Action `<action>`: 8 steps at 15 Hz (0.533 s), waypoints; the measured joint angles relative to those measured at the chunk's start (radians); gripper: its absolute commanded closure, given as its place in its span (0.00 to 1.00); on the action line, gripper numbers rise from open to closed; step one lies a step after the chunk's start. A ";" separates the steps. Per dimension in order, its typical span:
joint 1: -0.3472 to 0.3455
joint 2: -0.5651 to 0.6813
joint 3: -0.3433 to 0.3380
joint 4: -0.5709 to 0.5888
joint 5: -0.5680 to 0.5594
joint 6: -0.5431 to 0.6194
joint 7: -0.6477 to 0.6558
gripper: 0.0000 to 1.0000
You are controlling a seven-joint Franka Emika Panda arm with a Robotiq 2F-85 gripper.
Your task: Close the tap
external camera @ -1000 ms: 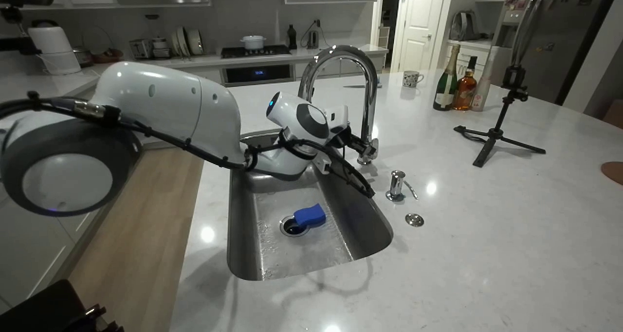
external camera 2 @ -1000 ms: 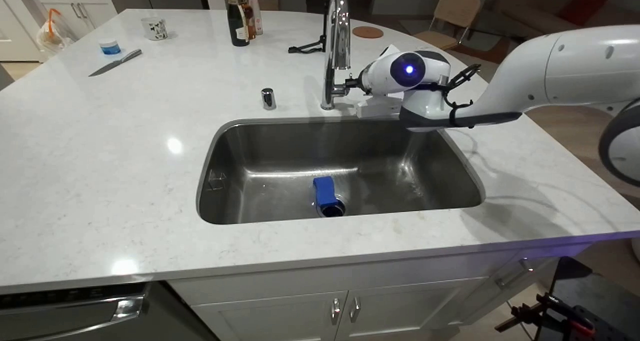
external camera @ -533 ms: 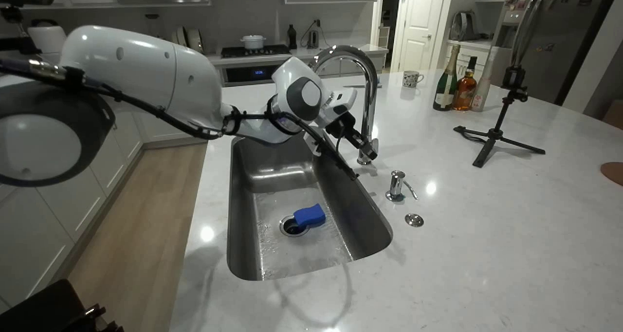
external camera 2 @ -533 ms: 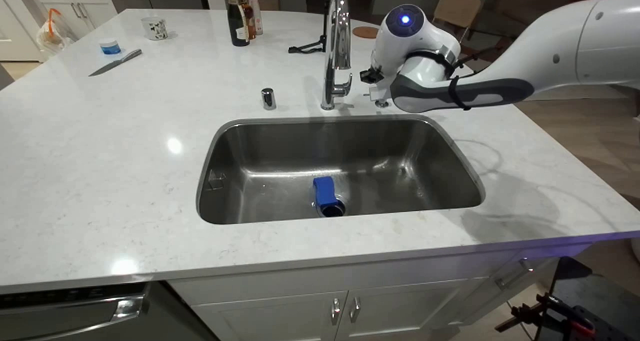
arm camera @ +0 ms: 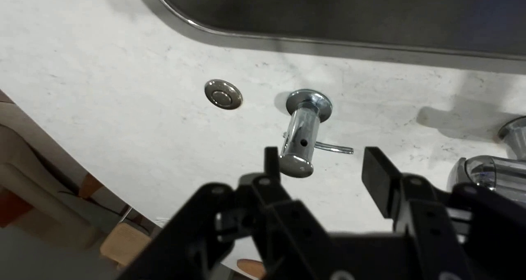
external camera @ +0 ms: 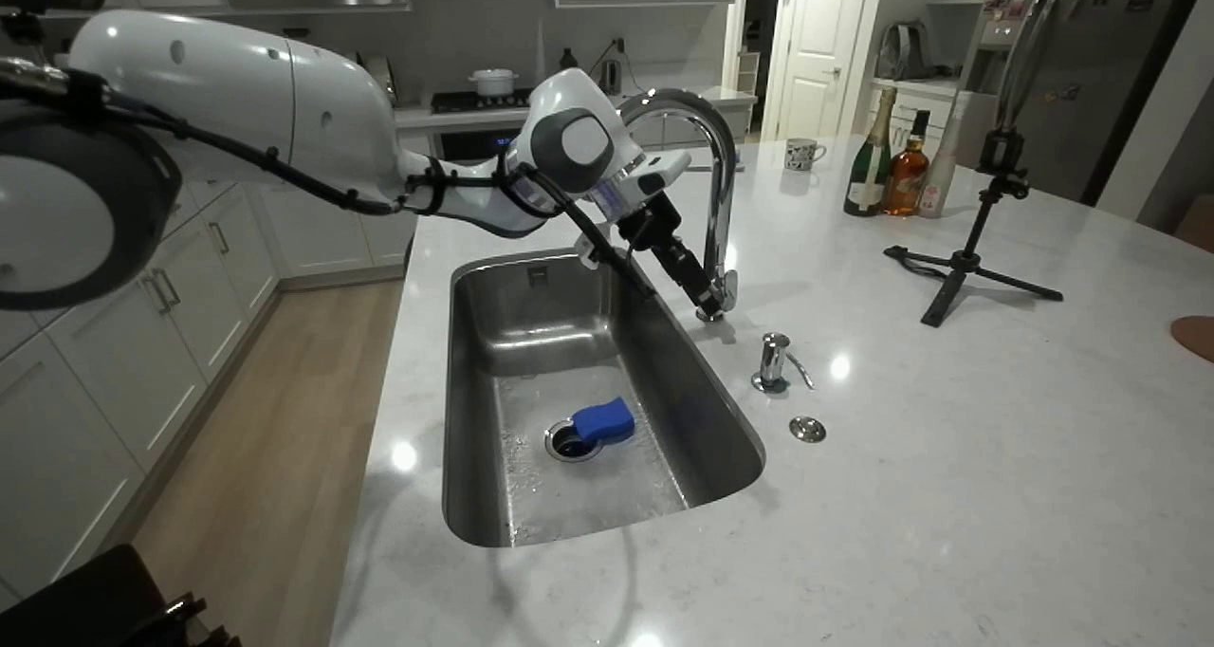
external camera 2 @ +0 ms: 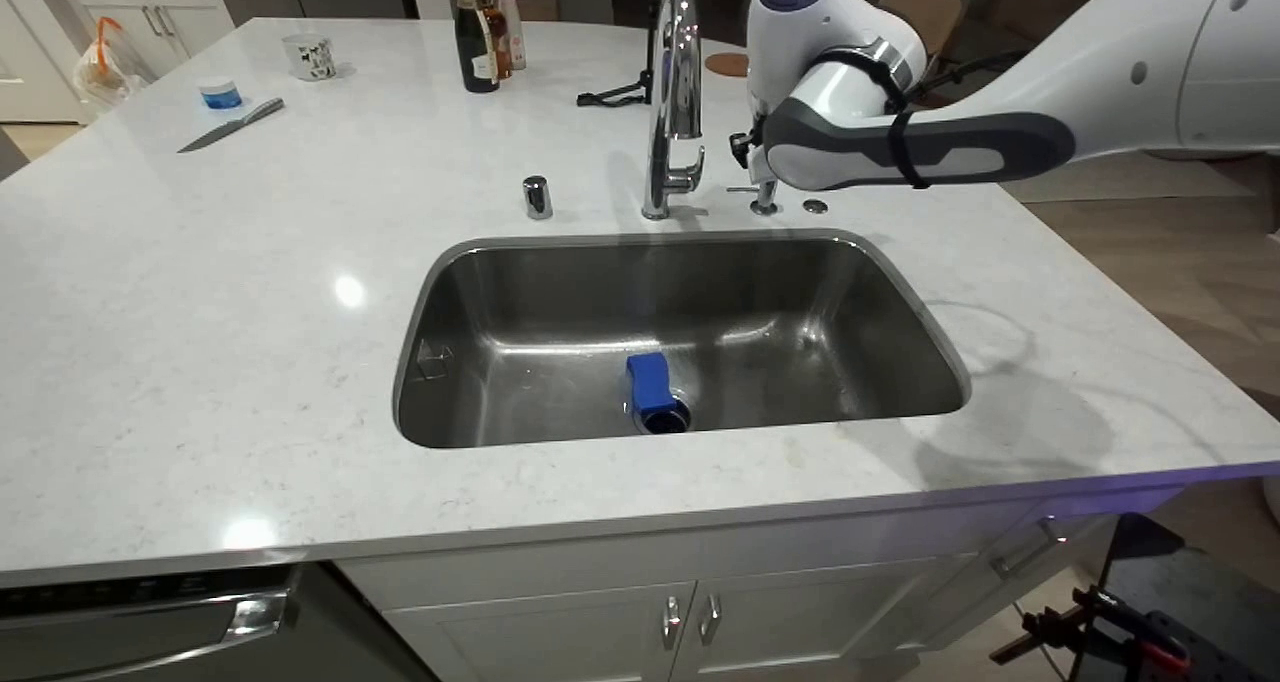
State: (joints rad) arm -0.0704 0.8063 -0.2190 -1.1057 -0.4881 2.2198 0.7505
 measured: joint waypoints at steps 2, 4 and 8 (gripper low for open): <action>0.015 -0.006 -0.012 0.003 0.027 -0.042 -0.019 0.00; 0.021 -0.012 -0.012 0.008 0.053 -0.077 -0.032 0.00; 0.029 -0.028 -0.011 0.008 0.100 -0.146 -0.066 0.00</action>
State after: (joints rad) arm -0.0416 0.7779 -0.2295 -1.0977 -0.3884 2.0740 0.6846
